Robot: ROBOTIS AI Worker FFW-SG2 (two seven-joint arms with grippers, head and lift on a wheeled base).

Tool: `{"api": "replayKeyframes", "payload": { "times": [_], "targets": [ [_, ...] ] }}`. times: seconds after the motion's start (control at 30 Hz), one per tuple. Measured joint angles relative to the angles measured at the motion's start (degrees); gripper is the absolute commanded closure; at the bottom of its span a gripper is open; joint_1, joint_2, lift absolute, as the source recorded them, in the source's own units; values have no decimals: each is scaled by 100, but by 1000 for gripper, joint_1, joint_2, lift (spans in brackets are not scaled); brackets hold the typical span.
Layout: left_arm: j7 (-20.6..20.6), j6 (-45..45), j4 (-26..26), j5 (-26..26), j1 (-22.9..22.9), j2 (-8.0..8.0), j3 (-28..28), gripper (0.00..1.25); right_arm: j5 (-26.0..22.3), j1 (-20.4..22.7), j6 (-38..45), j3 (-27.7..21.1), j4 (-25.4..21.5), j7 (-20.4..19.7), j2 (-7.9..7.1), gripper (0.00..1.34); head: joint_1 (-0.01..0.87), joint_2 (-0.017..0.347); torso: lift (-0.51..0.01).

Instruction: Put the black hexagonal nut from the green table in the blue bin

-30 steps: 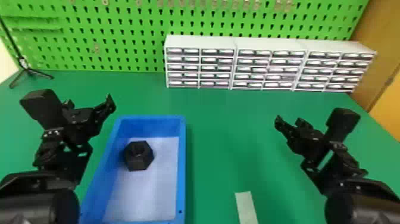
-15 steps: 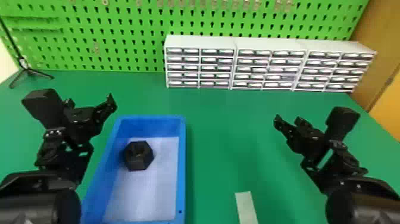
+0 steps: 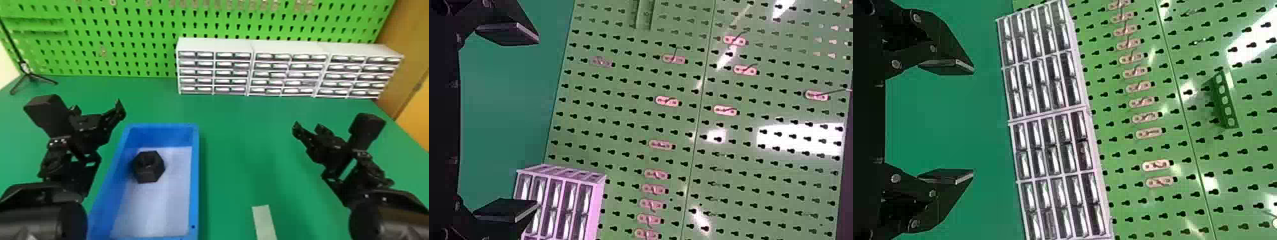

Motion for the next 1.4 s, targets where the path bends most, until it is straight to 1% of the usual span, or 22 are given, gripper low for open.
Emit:
{"api": "replayKeyframes", "payload": {
  "times": [0.33, 1.4],
  "targets": [
    [0, 0, 7, 21, 0, 0, 7, 125, -12, 26, 50, -5, -71, 0, 12, 521, 692, 8, -97],
    [0, -1, 8, 48, 10, 0, 10, 125, -13, 45, 50, 3, -85, 0, 10, 519, 692, 8, -97]
  ]
}}
